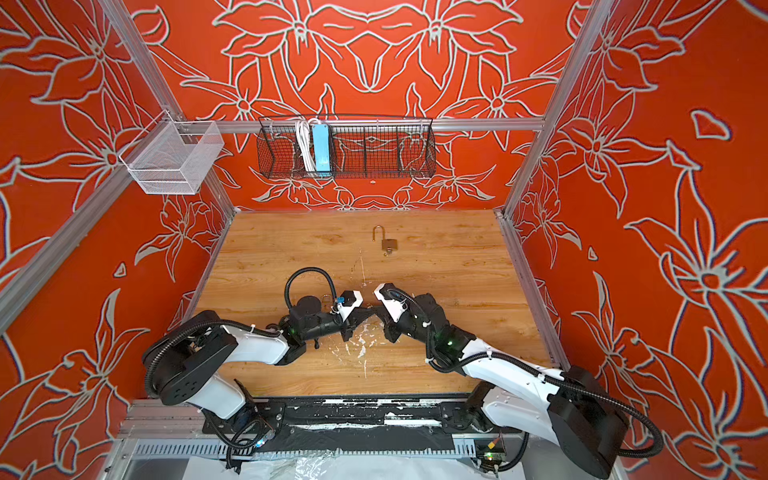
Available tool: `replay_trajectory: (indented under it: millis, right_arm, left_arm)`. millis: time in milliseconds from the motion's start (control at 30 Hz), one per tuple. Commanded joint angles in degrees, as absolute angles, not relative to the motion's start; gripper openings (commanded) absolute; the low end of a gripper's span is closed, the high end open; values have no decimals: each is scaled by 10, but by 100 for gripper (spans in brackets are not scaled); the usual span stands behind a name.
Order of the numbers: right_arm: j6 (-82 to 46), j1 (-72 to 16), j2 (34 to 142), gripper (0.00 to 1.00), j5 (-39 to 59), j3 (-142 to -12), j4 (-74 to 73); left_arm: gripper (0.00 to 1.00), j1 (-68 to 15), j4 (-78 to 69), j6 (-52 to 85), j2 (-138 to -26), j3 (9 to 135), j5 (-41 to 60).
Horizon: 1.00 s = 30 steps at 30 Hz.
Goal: Unlock with the key
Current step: 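Close the left gripper on the key held by the right gripper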
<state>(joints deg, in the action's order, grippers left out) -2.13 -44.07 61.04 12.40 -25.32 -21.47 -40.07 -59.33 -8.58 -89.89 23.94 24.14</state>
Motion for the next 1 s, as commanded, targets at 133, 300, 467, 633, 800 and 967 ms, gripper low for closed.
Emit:
replay_trajectory:
  millis: [133,300,467,633,800,967]
  right_arm:
    - [-33,-434,592,0,61,-255,-211]
    - [-34,-433,592,0,30,-255,-203]
    - [-38,-432,589,0,-4,-257,-195]
    - [-41,-431,588,0,-28,-258,-187]
    - [-43,-430,584,0,-45,-257,-184]
    - [-47,-427,589,0,-73,-261,-171]
  left_arm:
    - [3,-402,-584,-111,-890,242,243]
    - [1,-403,-576,-115,-882,241,237]
    - [1,-403,-570,-116,-880,243,236]
    - [0,-403,-567,-118,-881,243,235]
    - [0,-403,-565,-117,-879,243,233]
    - [0,-403,-564,-119,-877,243,232]
